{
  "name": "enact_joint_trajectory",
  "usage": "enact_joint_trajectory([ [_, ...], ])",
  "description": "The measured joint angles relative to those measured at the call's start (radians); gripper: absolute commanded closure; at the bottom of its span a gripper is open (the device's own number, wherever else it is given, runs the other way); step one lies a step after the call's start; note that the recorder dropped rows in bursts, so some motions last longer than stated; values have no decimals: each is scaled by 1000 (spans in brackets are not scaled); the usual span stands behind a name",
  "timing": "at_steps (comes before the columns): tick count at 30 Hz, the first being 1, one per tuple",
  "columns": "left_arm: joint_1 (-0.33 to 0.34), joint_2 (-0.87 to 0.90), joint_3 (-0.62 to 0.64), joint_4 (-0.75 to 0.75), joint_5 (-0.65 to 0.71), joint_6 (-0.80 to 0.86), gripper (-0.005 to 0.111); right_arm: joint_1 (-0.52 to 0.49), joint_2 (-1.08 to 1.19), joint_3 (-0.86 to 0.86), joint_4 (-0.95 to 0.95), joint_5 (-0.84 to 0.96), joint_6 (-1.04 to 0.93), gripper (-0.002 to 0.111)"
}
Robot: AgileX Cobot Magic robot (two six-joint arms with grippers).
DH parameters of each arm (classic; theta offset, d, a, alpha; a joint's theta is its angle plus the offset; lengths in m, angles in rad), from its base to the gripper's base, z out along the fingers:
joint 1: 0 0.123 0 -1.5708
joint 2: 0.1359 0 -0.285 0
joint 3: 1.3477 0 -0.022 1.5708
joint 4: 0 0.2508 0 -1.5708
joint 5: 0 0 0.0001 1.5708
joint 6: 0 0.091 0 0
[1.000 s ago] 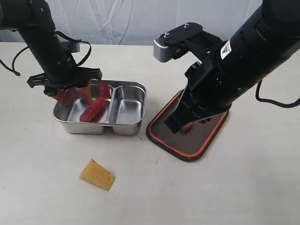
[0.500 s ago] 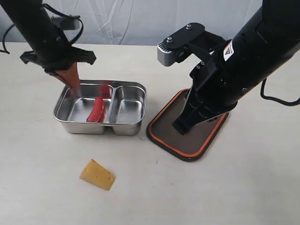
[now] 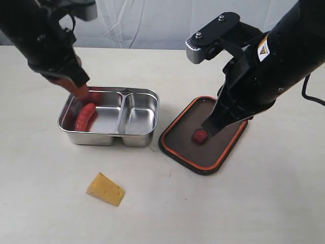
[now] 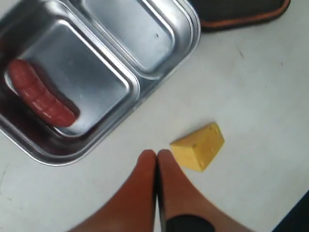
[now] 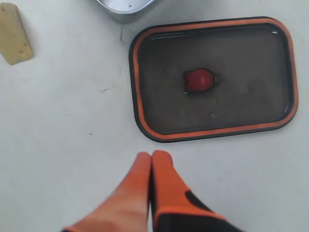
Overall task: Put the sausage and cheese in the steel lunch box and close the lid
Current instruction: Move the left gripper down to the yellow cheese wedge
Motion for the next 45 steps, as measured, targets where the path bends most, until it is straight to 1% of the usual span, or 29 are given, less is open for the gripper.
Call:
enact_joint_trajectory([
  [3, -33, -6, 87, 5, -2, 101, 107, 0, -21, 0, -25, 2, 12, 109],
  [4, -68, -20, 145, 5, -2, 180, 107, 0, -34, 0, -42, 2, 18, 109],
  [6, -107, -48, 202, 14, -2, 254, 107, 0, -43, 0, -56, 4, 20, 109],
  [9, -133, -90, 245, 28, -2, 330, 107, 0, -43, 0, -57, 4, 22, 109],
  [10, -138, -102, 261, 40, -2, 359, 105, 0, -43, 0, -59, 4, 24, 109],
  [11, -138, -108, 278, 42, -2, 369, 102, 0, -43, 0, -59, 5, 24, 109],
  [13, -138, -111, 309, 47, -2, 377, 87, 0, -43, 0, -59, 5, 24, 109],
  [15, -138, -111, 321, 37, -2, 378, 70, 0, -43, 0, -59, 5, 24, 109],
  [18, -138, -111, 325, -9, -2, 386, 47, 0, -43, 0, -59, 5, 24, 109],
  [19, -138, -111, 325, -28, -2, 396, 42, 0, -43, 0, -59, 5, 24, 109],
  [20, -145, -111, 330, -40, -2, 413, 40, 0, -43, 0, -59, 5, 24, 109],
  [25, -196, -111, 390, 41, -2, 535, 40, 0, -43, 0, -55, 7, 24, 109],
  [29, -230, -111, 444, 63, -2, 700, 40, 0, -43, 0, -52, 7, 24, 109],
  [32, -242, -111, 460, 67, -64, 784, 40, 0, -43, 0, -52, 7, 24, 109],
  [36, -242, -111, 462, 70, -200, 845, 40, 0, -43, 0, -52, 7, 24, 109],
  [39, -242, -99, 462, 77, -266, 864, 40, 0, -43, 0, -50, 7, 24, 109],
  [45, -242, -34, 462, 87, -299, 873, 40, 0, -43, 0, -50, 7, 24, 109],
])
